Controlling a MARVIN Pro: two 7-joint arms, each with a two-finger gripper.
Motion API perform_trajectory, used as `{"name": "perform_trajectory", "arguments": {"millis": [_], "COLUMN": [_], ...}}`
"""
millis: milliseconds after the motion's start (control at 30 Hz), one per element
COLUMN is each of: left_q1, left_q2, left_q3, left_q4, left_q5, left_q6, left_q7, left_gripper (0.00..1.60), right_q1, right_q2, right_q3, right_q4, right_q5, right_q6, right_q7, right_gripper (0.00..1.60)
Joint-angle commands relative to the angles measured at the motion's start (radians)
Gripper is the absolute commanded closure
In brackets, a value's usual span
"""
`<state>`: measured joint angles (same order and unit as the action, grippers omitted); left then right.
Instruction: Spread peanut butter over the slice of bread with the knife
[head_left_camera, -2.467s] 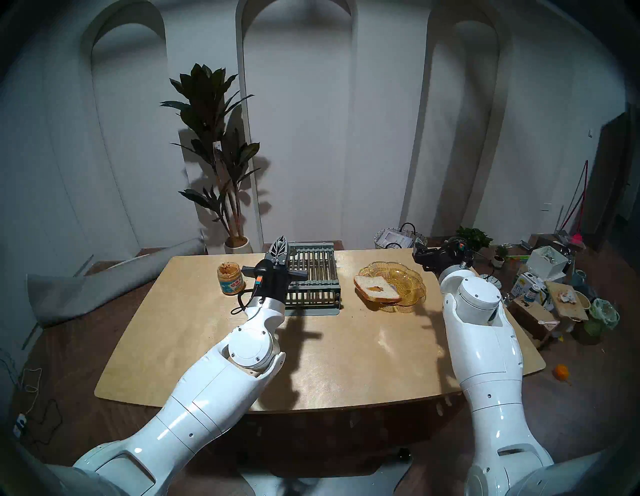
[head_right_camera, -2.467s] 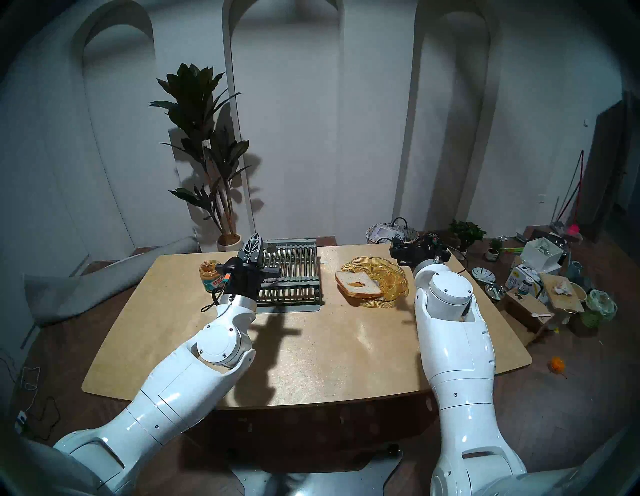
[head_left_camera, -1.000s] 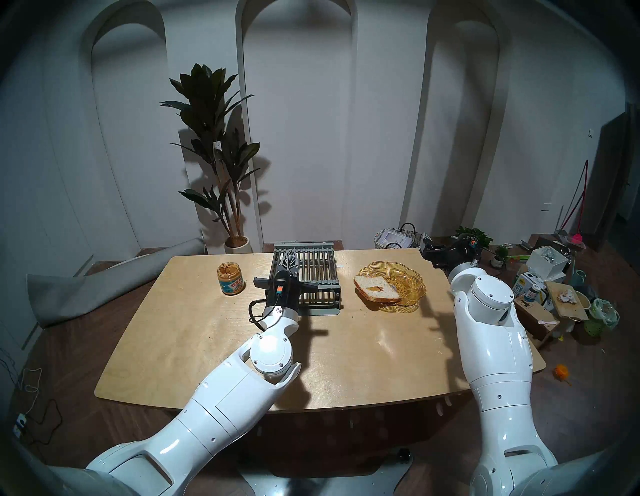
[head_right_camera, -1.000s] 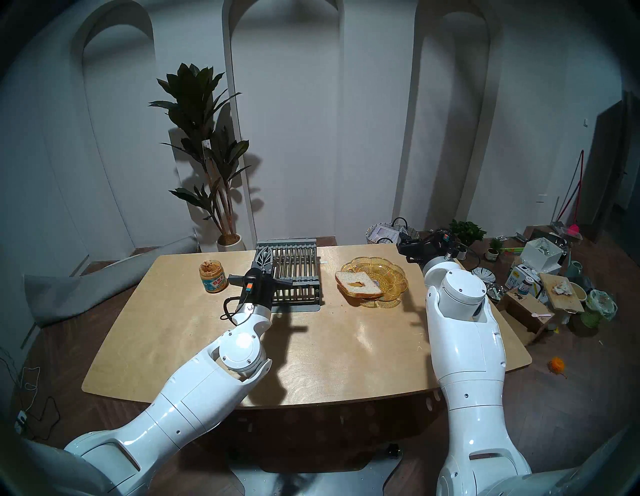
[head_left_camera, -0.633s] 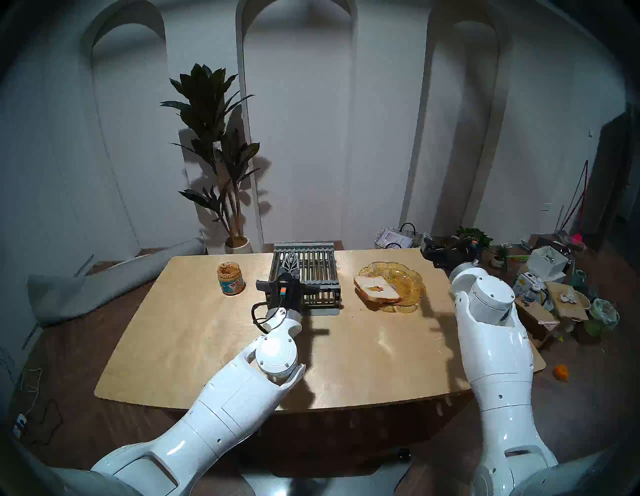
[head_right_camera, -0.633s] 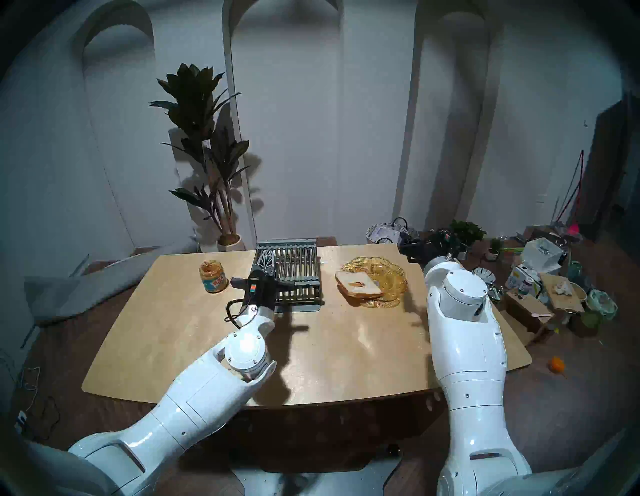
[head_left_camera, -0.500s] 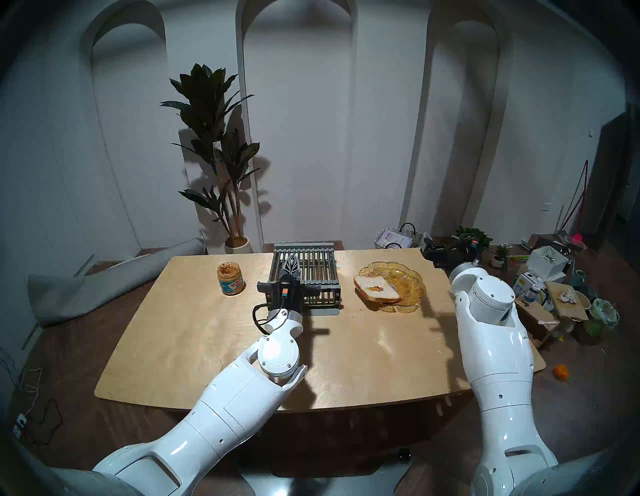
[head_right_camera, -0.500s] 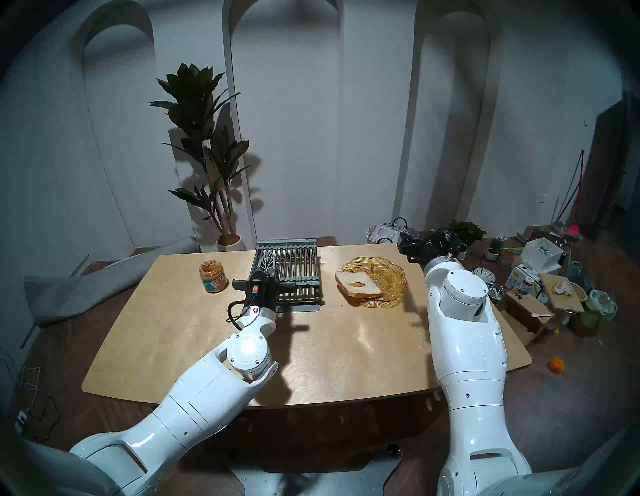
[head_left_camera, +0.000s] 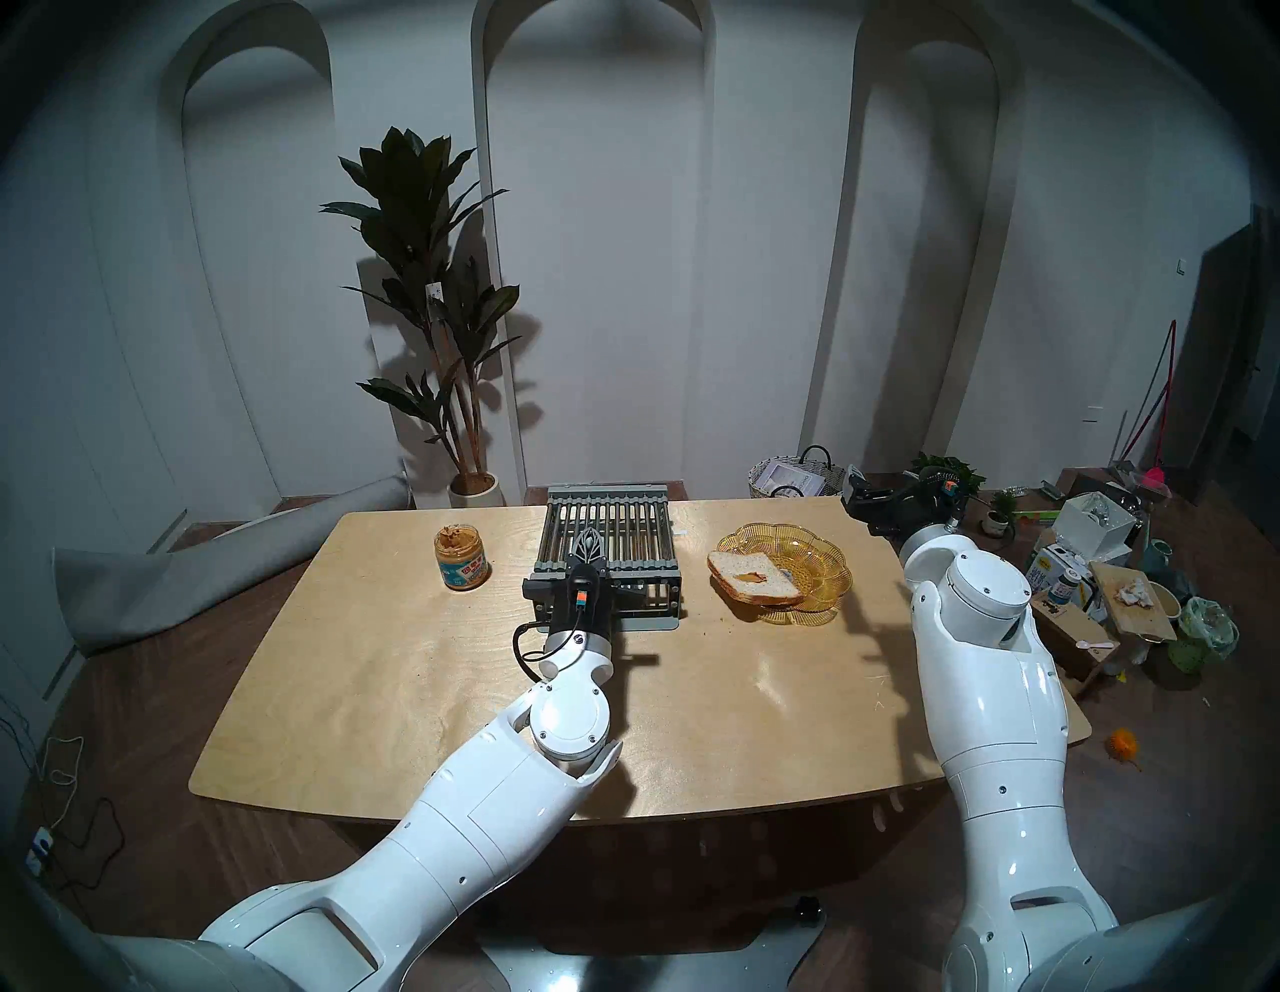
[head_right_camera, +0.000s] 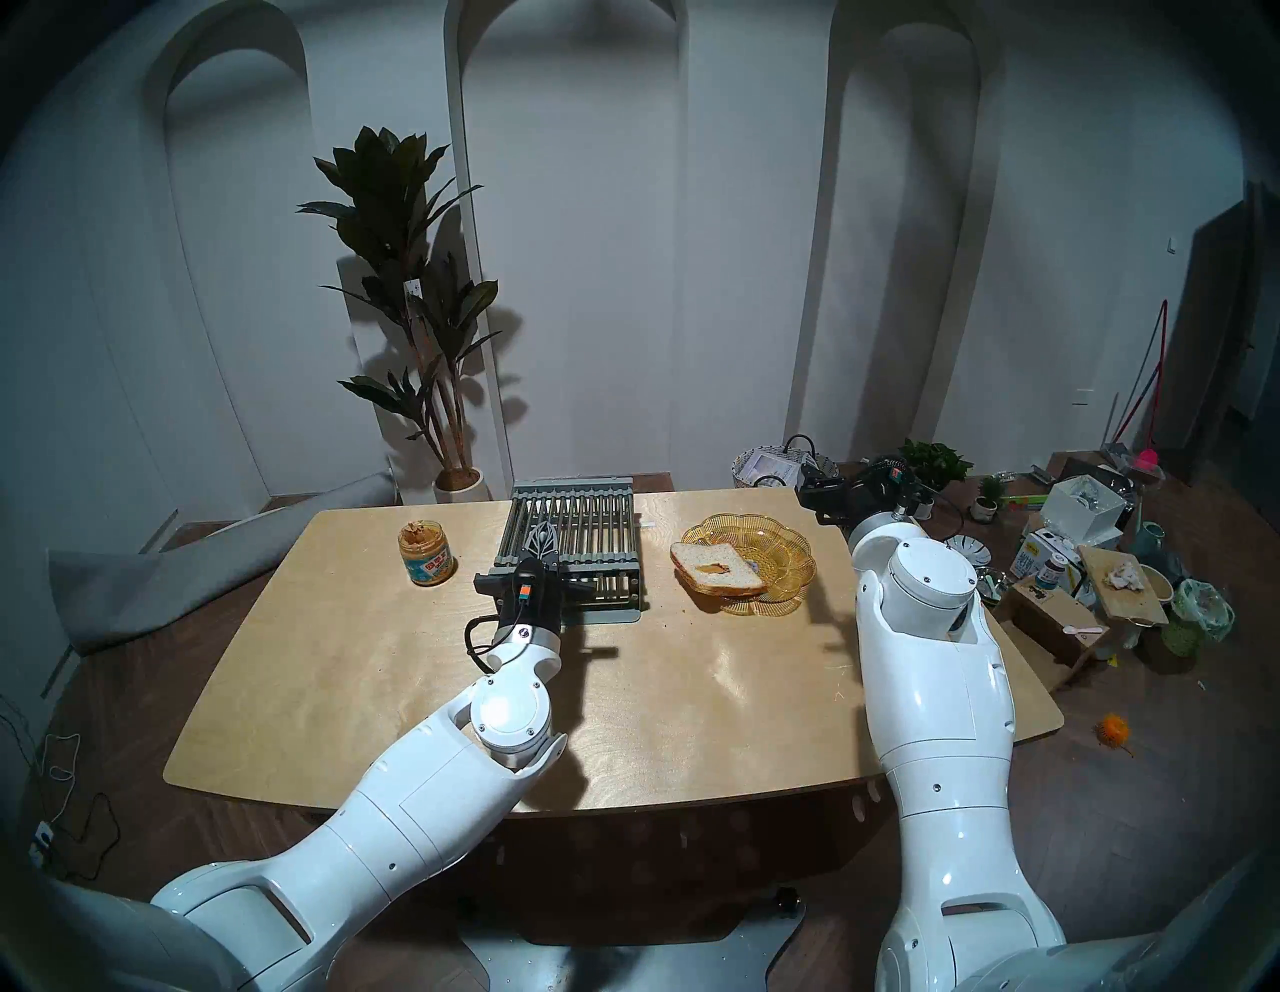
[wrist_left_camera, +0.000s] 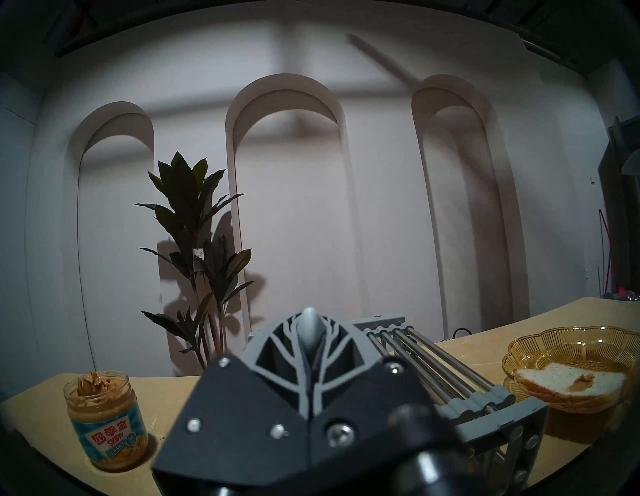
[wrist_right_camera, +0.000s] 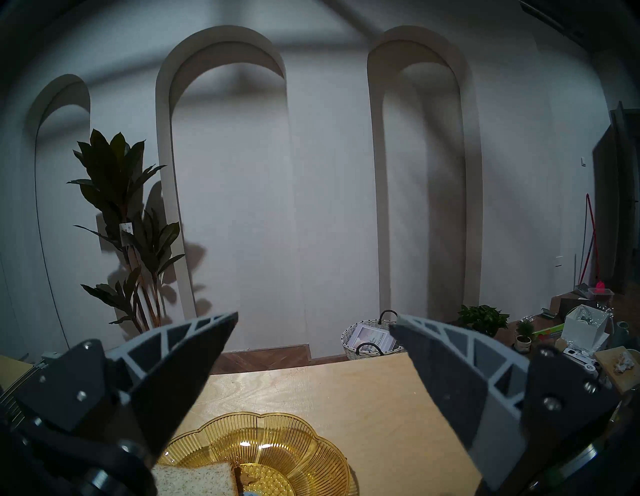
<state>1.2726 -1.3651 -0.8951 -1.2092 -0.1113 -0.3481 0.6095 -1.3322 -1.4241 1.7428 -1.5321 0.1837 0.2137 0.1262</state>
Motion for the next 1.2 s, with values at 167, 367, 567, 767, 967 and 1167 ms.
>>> {"name": "perform_trajectory", "arguments": {"millis": [167, 367, 567, 767, 967, 1167], "left_q1": [-0.059, -0.059, -0.062, -0.063, -0.058, -0.057], "left_q2": [-0.034, -0.040, -0.046, -0.053, -0.055, -0.053], "left_q3": [-0.007, -0.013, -0.022, -0.024, -0.027, -0.026], "left_q4": [0.031, 0.027, 0.031, 0.043, 0.035, 0.034], "left_q5": [0.008, -0.002, -0.016, -0.025, -0.041, -0.041], "left_q6": [-0.018, -0.008, 0.007, 0.014, 0.032, 0.034], "left_q7": [0.009, 0.012, 0.009, 0.007, 0.005, 0.005], "left_gripper": [1.60, 1.32, 1.19, 1.42, 1.29, 0.73], "right_q1": [0.026, 0.035, 0.040, 0.042, 0.043, 0.042], "right_q2": [0.001, 0.002, 0.003, 0.008, 0.011, 0.012], "right_q3": [-0.005, -0.008, -0.010, -0.008, -0.007, -0.006], "right_q4": [-0.005, 0.007, 0.012, 0.018, 0.023, 0.026], "right_q5": [-0.005, -0.003, -0.003, -0.002, 0.001, 0.004], "right_q6": [-0.016, -0.019, -0.021, -0.023, -0.025, -0.029], "right_q7": [-0.003, -0.002, -0.002, -0.002, 0.000, 0.003], "right_gripper": [0.00, 0.00, 0.00, 0.00, 0.00, 0.00]}}
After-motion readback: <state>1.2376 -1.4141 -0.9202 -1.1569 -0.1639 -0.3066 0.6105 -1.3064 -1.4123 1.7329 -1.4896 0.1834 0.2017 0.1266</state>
